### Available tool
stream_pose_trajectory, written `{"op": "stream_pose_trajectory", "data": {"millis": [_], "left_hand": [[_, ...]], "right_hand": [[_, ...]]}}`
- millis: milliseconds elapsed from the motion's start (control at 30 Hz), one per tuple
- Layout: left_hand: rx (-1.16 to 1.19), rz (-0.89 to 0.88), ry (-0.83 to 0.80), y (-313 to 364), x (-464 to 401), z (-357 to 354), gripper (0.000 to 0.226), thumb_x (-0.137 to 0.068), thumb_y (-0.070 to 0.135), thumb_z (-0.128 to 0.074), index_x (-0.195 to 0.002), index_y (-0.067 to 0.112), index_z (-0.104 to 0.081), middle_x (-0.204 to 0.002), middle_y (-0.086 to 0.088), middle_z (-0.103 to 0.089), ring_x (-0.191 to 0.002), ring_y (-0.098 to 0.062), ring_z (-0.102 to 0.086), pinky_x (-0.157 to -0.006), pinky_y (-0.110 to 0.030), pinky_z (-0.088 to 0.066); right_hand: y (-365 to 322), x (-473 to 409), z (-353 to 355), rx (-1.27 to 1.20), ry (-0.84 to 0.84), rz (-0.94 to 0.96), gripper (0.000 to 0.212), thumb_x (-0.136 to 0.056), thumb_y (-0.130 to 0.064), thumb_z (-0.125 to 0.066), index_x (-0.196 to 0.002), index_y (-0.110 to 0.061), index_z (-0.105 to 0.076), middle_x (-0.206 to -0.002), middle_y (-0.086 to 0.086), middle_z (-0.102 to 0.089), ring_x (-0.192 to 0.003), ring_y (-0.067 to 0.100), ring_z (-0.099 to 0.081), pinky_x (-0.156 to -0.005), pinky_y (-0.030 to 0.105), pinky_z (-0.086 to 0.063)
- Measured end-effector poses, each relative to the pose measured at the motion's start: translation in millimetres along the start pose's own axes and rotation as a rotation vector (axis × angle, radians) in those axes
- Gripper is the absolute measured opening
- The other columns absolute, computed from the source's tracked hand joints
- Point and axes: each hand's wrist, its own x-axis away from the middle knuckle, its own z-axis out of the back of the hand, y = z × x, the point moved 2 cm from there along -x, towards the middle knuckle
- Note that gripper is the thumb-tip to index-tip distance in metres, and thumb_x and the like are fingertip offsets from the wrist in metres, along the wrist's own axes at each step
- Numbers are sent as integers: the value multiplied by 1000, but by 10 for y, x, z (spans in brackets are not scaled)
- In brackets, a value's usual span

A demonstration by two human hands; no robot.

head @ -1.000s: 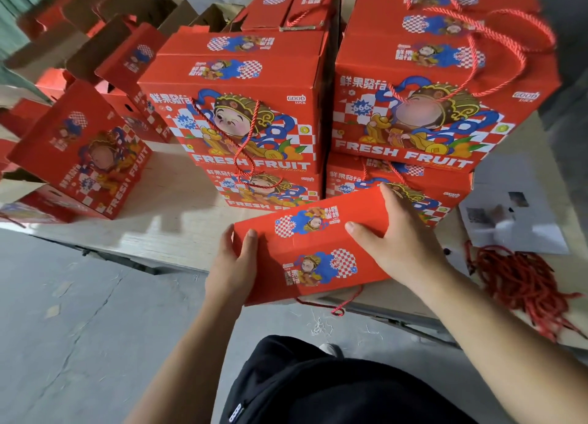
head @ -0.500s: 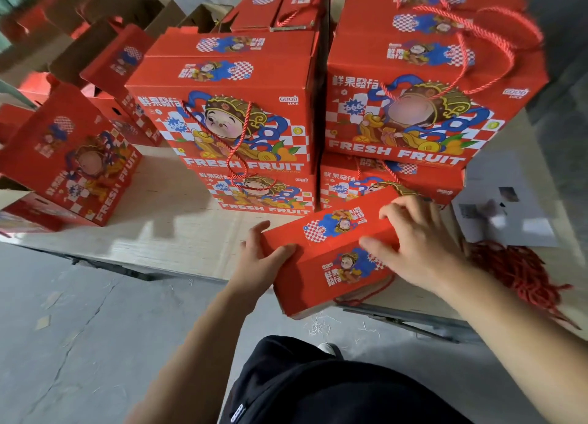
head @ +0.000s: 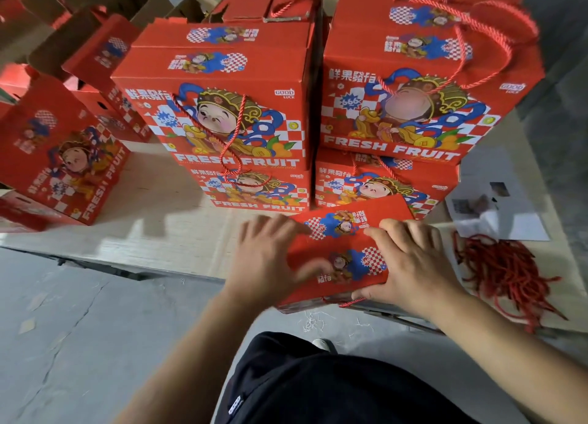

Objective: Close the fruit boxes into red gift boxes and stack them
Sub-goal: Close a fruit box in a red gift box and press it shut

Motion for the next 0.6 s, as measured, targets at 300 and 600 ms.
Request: {"op": "stream_pose_trajectory", "data": {"millis": [300,600], "left_hand": [[-303,-4,-213,236,194,-204,105,-60,97,-55,-126,14,-58,-113,-6,-56,-96,-30,-55,-87,-44,-48],[-252,76,-77,240,412,-279,124,-62,97,-61,-159,23,-39,-160,-13,-40,-149,-38,-34,-127,-57,-4]], "right_hand": [[-89,-130,-49,-25,-120,-21,127,-53,-106,-46,-153,-27,-38,-106,-2,-42,-92,29,-45,-81,47,-41],[20,-207,72,-297,-308,-1,120,-64,-108,-30,-156,-51,24,-170,-8,25,-157,21,18,-122,51,6]]}}
